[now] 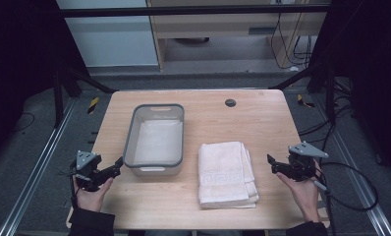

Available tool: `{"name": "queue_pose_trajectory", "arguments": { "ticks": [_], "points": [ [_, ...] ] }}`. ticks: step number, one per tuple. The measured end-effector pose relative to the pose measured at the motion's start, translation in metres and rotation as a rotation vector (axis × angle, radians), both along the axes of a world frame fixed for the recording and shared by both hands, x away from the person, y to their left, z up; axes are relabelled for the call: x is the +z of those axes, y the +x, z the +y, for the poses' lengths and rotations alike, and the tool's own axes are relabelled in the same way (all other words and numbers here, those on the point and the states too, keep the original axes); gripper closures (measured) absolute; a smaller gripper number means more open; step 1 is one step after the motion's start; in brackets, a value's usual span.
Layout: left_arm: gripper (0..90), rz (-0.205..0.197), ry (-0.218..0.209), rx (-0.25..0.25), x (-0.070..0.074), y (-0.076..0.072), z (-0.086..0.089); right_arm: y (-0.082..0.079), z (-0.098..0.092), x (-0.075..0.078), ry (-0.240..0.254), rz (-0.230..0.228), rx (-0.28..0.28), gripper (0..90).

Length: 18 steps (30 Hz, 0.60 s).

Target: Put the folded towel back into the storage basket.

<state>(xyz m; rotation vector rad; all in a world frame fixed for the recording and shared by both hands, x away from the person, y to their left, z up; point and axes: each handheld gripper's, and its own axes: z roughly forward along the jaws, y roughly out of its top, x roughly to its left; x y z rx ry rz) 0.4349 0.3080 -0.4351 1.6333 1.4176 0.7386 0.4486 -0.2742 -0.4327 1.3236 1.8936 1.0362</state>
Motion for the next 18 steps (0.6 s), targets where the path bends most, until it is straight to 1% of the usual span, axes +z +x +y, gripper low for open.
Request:
{"name": "queue_pose_trajectory", "arguments": {
  "ticks": [3,5,8,10,11,14,16,18],
  "points": [
    [19.0,-0.025,0.005,-0.012,0.005,-0.003,-0.004,-0.001,0.001,0.006,0.021,-0.009,0.014,19.6],
    [20.1,-0.033,0.005,-0.020,0.008,-0.004,-0.007,-0.001,0.001,0.008,0.033,-0.012,0.018,20.6],
    [21.2,-0.034,0.006,-0.032,0.012,-0.006,-0.010,-0.001,0.001,0.011,0.043,-0.008,0.029,21.7],
    [21.8,-0.036,0.013,-0.029,0.014,-0.008,-0.013,-0.001,0.000,0.012,0.043,-0.007,0.032,22.2],
    [22.1,-0.036,0.013,-0.029,0.014,-0.008,-0.013,-0.001,-0.001,0.014,0.055,-0.002,0.034,22.3],
    [22.2,-0.035,0.011,-0.048,0.018,-0.009,-0.018,-0.001,-0.003,0.017,0.062,-0.012,0.034,22.6],
    [22.4,-0.040,0.003,-0.052,0.019,-0.010,-0.021,-0.002,-0.005,0.019,0.074,-0.018,0.030,22.7],
    [22.4,-0.045,0.000,-0.057,0.021,-0.010,-0.024,-0.002,-0.007,0.020,0.075,-0.024,0.031,23.0]
  ]
}}
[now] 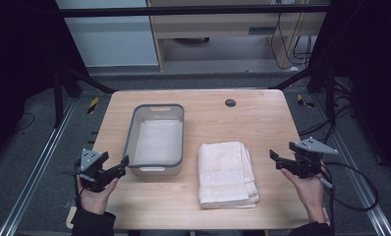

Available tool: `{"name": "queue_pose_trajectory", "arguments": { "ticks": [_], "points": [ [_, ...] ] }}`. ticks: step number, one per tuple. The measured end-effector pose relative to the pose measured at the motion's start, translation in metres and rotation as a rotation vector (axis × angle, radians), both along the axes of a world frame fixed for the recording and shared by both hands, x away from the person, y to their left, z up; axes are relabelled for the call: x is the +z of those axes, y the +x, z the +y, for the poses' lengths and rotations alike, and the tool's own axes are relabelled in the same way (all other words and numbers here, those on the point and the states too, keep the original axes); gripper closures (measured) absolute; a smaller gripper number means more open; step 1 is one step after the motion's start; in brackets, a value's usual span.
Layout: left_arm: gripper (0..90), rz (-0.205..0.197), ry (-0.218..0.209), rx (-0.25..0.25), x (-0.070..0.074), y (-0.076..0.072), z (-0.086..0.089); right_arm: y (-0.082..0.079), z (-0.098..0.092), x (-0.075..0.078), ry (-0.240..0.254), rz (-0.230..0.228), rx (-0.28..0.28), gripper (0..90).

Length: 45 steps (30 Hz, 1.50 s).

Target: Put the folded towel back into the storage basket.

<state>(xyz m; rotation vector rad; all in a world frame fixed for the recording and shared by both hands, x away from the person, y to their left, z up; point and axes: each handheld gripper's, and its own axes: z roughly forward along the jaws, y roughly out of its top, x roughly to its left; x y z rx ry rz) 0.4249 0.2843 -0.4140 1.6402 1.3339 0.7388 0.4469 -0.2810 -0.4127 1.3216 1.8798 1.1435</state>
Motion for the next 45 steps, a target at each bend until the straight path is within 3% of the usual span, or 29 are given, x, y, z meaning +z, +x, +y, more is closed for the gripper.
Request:
{"name": "queue_pose_trajectory", "arguments": {
  "ticks": [15,29,34,45],
  "points": [
    [22.8,-0.017,0.011,-0.070,0.019,0.008,-0.021,0.009,0.005,0.013,0.031,0.006,0.031,26.2],
    [24.9,-0.043,0.038,-0.162,0.031,0.014,-0.071,0.026,0.015,0.030,0.030,-0.003,0.081,28.0],
    [25.6,-0.038,0.021,-0.204,0.029,0.014,-0.090,0.033,0.016,0.035,0.035,0.003,0.093,28.3],
    [26.4,-0.021,0.033,-0.294,0.024,0.012,-0.133,0.047,0.021,0.035,0.054,0.010,0.112,27.6]
  ]
}}
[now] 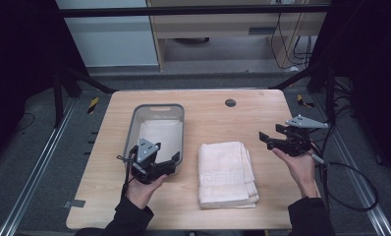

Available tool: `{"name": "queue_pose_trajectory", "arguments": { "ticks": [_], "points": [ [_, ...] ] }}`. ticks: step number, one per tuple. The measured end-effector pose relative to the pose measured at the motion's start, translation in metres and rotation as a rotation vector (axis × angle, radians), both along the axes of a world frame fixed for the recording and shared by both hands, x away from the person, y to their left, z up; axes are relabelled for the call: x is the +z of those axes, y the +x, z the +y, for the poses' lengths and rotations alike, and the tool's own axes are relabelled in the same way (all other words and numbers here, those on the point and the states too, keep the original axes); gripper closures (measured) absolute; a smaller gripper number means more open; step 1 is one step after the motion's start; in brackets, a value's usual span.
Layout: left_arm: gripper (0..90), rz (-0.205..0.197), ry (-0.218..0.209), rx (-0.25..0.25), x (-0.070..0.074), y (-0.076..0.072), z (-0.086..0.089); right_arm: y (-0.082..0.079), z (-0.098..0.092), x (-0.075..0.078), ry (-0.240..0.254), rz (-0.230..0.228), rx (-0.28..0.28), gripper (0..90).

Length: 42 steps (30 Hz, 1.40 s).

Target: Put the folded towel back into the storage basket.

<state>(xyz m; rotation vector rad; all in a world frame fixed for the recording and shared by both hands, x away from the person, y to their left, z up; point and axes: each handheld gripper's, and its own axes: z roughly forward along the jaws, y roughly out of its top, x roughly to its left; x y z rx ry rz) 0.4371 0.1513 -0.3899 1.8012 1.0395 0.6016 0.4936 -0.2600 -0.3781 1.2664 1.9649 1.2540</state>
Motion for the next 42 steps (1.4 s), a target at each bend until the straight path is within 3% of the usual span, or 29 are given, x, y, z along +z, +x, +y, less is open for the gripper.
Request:
{"name": "queue_pose_trajectory", "arguments": {
  "ticks": [17,26,37,42],
  "points": [
    [30.8,0.040,0.052,-0.086,-0.019,-0.008,-0.041,0.018,0.013,-0.013,-0.020,0.041,0.044,28.1],
    [31.1,0.066,0.089,-0.122,-0.031,-0.014,-0.051,0.023,0.024,-0.024,-0.052,0.059,0.072,28.3],
    [30.9,0.102,0.127,-0.143,-0.049,-0.021,-0.057,0.023,0.031,-0.050,-0.025,0.104,0.092,27.6],
    [30.9,0.114,0.138,-0.149,-0.054,-0.022,-0.059,0.024,0.032,-0.058,-0.046,0.118,0.099,27.3]
  ]
}}
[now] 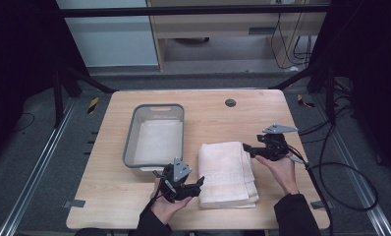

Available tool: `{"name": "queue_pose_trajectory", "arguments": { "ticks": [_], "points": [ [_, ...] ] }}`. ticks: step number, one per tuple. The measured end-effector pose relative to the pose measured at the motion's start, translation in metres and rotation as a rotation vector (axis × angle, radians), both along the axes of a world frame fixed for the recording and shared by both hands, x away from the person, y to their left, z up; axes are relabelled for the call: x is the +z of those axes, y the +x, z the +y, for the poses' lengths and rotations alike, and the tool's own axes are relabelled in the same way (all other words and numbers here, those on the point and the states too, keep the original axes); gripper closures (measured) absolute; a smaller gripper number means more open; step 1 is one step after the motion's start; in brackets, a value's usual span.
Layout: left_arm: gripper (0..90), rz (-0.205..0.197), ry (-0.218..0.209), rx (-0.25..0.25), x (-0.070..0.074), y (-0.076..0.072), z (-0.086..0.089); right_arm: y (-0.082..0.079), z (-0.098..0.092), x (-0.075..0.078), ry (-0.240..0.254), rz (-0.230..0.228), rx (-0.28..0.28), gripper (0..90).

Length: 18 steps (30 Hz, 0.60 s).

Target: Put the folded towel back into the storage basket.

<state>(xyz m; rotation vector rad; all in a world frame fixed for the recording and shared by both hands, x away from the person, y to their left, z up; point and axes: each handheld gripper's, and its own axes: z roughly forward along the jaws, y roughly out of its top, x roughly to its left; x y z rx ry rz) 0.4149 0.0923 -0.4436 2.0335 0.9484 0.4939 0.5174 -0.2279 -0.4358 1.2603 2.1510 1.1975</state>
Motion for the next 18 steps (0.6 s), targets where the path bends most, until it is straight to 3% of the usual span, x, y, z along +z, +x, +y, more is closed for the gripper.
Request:
{"name": "queue_pose_trajectory", "arguments": {
  "ticks": [7,18],
  "points": [
    [30.3,0.030,0.022,-0.011,-0.014,0.002,-0.005,0.000,0.001,-0.011,0.011,0.030,-0.007,26.9],
    [27.3,0.072,0.012,-0.024,-0.026,0.006,-0.015,0.002,0.009,-0.028,-0.007,0.067,0.009,25.7]
  ]
}}
